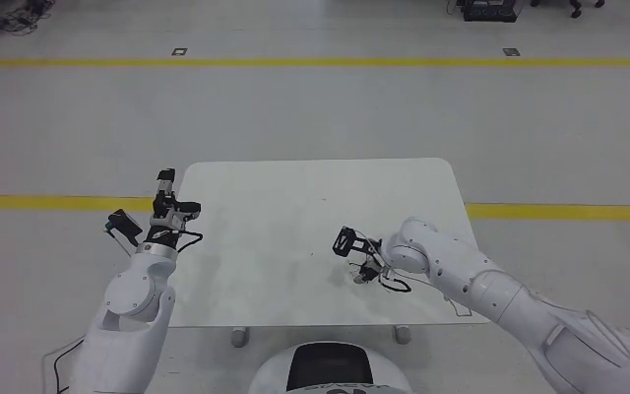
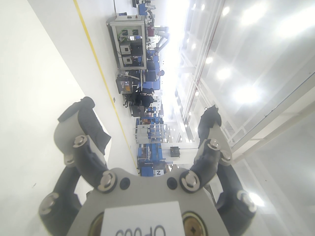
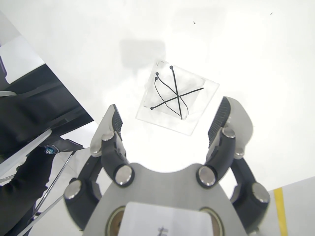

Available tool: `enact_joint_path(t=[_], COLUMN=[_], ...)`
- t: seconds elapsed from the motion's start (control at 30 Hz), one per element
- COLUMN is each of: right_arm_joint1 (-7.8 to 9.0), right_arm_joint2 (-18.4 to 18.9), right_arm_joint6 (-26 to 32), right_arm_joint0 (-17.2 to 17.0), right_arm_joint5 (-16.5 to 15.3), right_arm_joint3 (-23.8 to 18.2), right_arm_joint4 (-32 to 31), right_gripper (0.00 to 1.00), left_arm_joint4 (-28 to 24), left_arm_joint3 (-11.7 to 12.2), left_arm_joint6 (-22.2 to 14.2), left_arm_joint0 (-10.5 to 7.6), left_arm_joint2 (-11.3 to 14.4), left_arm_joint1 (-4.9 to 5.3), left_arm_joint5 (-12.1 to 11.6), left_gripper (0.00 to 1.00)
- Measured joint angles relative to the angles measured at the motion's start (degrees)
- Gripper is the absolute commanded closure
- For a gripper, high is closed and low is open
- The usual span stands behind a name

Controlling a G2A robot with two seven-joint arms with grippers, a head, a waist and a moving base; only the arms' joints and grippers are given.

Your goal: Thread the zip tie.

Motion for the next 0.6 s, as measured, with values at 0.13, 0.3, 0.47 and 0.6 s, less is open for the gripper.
enact_joint_path(t=[0.13, 0.3, 0.47, 0.6], right_arm_joint1=[-0.30, -0.34, -0.31, -0.73], right_arm_joint2=[-1.0, -1.9, -2.4, -3.1], right_arm_joint6=[-0.6, -2.0, -2.0, -1.7], right_arm_joint0=[0.7, 1.4, 1.7, 2.1], right_arm_joint5=[0.0, 0.0, 0.0, 0.0], right_arm_joint3=[0.8, 1.4, 1.8, 2.9], right_arm_joint4=[0.5, 0.4, 0.4, 0.7], right_gripper=[0.53, 0.57, 0.65, 0.66], left_arm_joint4=[0.0, 0.0, 0.0, 0.0], left_arm_joint3=[0.0, 0.0, 0.0, 0.0], left_arm_joint6=[0.0, 0.0, 0.0, 0.0], left_arm_joint0=[0.00, 0.00, 0.00, 0.00], left_arm_joint2=[0.0, 0.0, 0.0, 0.0], left_arm_joint1=[0.00, 0.00, 0.00, 0.00], left_arm_joint5=[0.0, 0.0, 0.0, 0.0], left_gripper=[0.00, 0.00, 0.00, 0.00])
